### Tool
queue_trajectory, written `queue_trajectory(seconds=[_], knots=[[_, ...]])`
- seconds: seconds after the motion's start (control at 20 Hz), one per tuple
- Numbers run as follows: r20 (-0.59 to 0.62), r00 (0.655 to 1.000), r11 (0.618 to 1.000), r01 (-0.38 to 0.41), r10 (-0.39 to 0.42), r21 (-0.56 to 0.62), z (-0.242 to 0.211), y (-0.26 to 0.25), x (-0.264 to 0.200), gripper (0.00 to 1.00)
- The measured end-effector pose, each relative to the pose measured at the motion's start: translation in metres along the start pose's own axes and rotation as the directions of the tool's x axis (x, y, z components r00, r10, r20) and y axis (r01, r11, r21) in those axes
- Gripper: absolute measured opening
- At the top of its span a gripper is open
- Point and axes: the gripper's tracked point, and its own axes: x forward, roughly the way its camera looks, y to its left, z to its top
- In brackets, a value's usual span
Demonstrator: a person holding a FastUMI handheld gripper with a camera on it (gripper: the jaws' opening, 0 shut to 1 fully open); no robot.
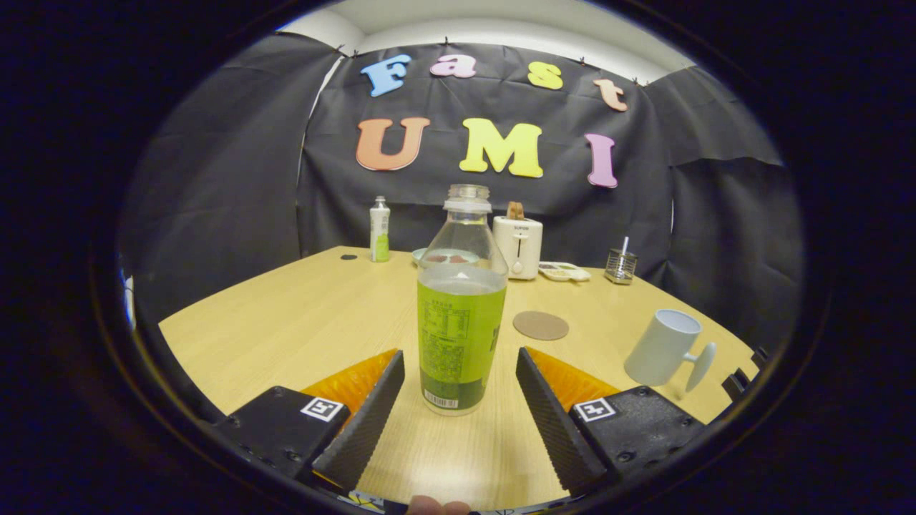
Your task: Take the bottle from table, then pour the juice into the cup, finally place the bottle on the coaster
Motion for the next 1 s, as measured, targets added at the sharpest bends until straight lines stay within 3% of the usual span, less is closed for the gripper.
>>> queue_trajectory(seconds=[0.6,0.9,1.0], knots=[[-0.047,0.999,1.0,0.009,-0.01,-0.013,0.004,0.004,0.03,0.98],[-0.046,0.999,1.0,0.004,-0.003,0.025,0.014,0.001,0.027,0.83],[-0.029,1.0,0.999,-0.002,0.004,0.051,0.024,-0.002,0.022,0.82]])
